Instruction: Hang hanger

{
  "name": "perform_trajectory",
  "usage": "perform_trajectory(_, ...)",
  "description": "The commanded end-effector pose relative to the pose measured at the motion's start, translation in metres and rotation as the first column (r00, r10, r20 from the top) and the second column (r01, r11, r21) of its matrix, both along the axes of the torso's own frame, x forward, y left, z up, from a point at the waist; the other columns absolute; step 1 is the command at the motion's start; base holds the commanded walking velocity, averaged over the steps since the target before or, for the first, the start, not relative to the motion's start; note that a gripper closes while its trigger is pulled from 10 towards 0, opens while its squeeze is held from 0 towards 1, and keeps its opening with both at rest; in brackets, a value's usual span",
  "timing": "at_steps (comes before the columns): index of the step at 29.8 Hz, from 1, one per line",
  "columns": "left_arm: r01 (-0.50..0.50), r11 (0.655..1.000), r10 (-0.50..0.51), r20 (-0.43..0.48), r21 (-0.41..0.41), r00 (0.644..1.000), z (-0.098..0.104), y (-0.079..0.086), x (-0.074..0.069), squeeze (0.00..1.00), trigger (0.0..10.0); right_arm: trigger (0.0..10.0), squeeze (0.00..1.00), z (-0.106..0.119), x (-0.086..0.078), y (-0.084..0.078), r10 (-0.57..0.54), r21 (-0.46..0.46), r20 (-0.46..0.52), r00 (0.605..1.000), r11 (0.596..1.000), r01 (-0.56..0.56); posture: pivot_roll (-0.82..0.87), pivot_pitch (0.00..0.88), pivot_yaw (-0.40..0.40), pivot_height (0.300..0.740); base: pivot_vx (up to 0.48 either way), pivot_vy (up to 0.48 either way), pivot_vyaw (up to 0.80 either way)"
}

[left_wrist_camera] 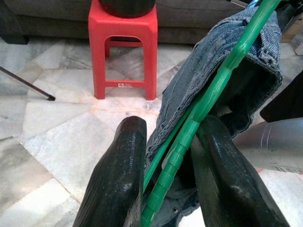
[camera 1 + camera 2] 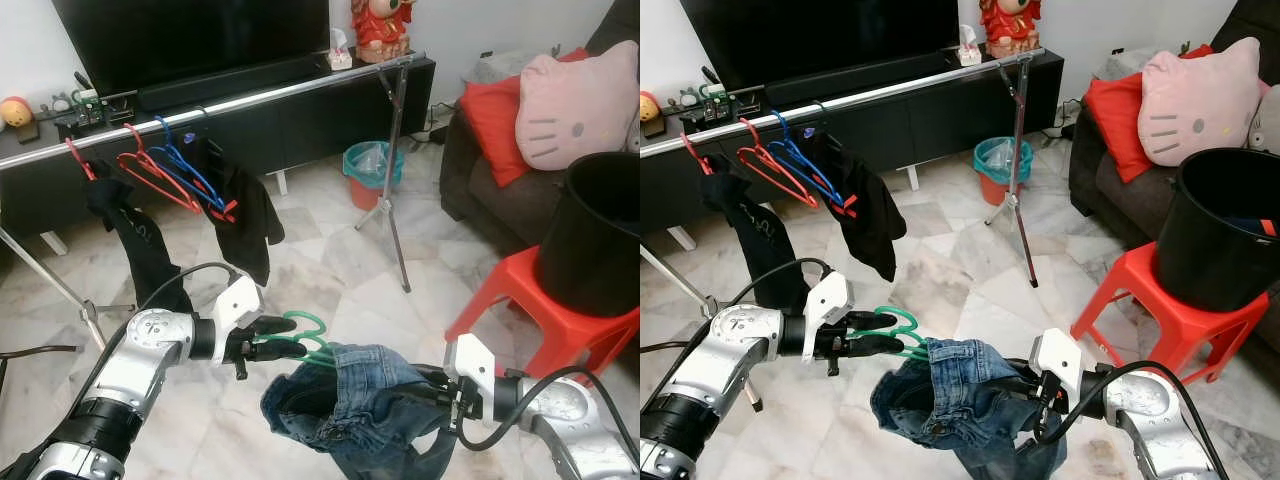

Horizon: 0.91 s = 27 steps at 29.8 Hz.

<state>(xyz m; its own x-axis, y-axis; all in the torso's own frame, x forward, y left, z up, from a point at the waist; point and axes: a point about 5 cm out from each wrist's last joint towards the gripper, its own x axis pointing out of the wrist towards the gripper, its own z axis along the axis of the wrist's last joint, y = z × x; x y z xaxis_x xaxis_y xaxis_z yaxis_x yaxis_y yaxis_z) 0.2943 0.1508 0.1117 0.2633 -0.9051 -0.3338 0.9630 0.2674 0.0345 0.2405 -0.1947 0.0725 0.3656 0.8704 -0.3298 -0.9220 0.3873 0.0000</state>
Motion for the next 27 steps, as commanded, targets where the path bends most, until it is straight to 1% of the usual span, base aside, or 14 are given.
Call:
perform_trajectory(1, 0.007, 1.000, -0.007, 0.006, -0.011, 1.000, 0.0042, 0.0018, -0.0015, 0.00, 0.0, 10.0, 0.07, 0.0129, 0.0058, 0.0097, 0.032, 0.036, 0.061, 0.998, 0.999, -0.034, 0.07, 0.012, 0.101, 0.740, 0.000, 0.000, 0.00)
perform_trajectory(13, 0.007, 1.000, -0.007, 0.000, -0.025, 1.000, 0.0052, 0.0006, -0.0018, 0.00, 0.0, 10.0, 0.07, 0.0129, 0.0067, 0.0099, 0.027, 0.038, 0.061, 0.998, 0.999, -0.029, 0.07, 0.011, 0.102, 0.740, 0.000, 0.000, 0.00)
perform_trajectory(26, -0.006, 0.999, 0.007, 0.025, -0.034, 1.000, 0.0087, 0.0007, 0.0007, 0.00, 0.0, 10.0, 0.07, 0.0128, 0.0066, 0.0094, 0.033, 0.040, 0.055, 0.998, 0.999, -0.035, 0.07, 0.013, 0.100, 0.740, 0.000, 0.000, 0.00)
perform_trajectory(27, -0.006, 0.999, 0.007, 0.026, -0.034, 1.000, 0.0088, 0.0007, 0.0007, 0.00, 0.0, 7.5, 0.06, 0.0128, 0.0066, 0.0094, 0.033, 0.041, 0.054, 0.998, 0.999, -0.035, 0.07, 0.013, 0.100, 0.740, 0.000, 0.000, 0.00)
